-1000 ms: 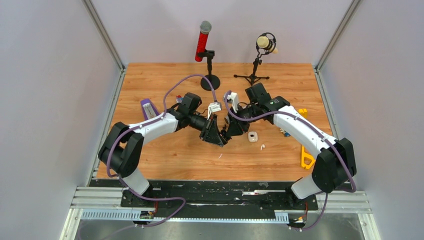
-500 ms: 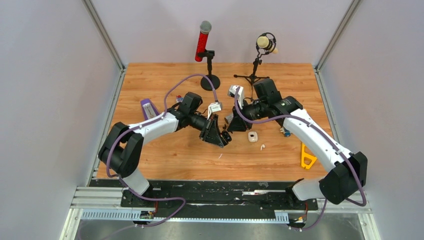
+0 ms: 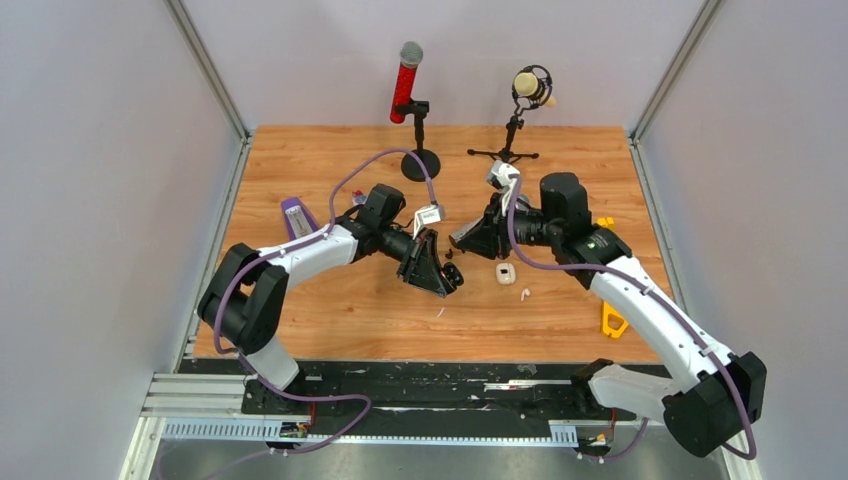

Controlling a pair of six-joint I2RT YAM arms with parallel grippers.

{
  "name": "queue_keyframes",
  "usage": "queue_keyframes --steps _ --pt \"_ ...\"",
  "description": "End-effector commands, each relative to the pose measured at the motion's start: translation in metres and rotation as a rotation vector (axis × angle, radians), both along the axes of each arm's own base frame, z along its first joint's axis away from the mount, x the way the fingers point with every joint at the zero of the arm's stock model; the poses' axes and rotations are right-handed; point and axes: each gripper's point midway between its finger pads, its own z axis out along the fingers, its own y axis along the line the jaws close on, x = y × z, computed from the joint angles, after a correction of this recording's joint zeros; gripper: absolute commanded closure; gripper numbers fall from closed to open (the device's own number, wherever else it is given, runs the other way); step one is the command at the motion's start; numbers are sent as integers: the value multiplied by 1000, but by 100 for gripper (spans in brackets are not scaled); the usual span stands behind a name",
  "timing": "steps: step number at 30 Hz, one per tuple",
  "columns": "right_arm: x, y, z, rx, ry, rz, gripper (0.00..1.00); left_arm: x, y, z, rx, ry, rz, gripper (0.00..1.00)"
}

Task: Insert the wireless bluetooth earbuds into the charging case
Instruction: Insert the left earbud into the left side groove of the charging case.

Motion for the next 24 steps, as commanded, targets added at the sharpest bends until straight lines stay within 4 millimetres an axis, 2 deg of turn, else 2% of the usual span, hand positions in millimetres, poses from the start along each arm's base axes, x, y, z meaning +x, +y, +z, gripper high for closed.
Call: queue_keyframes --steps 1,5,12,18,24 --pt "19 12 27 176 8 -93 100 -3 -4 24 -119 -71 -81 100" --pt "14 17 45 261 11 -50 100 -9 0 35 -175 -80 -130 100" --pt "7 17 49 330 47 -15 100 -20 7 41 -232 -94 -170 100" --pt "17 16 54 352 71 -70 100 0 -5 37 -183 -164 -107 100" --pt "22 18 55 372 82 -87 100 12 -13 46 -158 -137 -64 100"
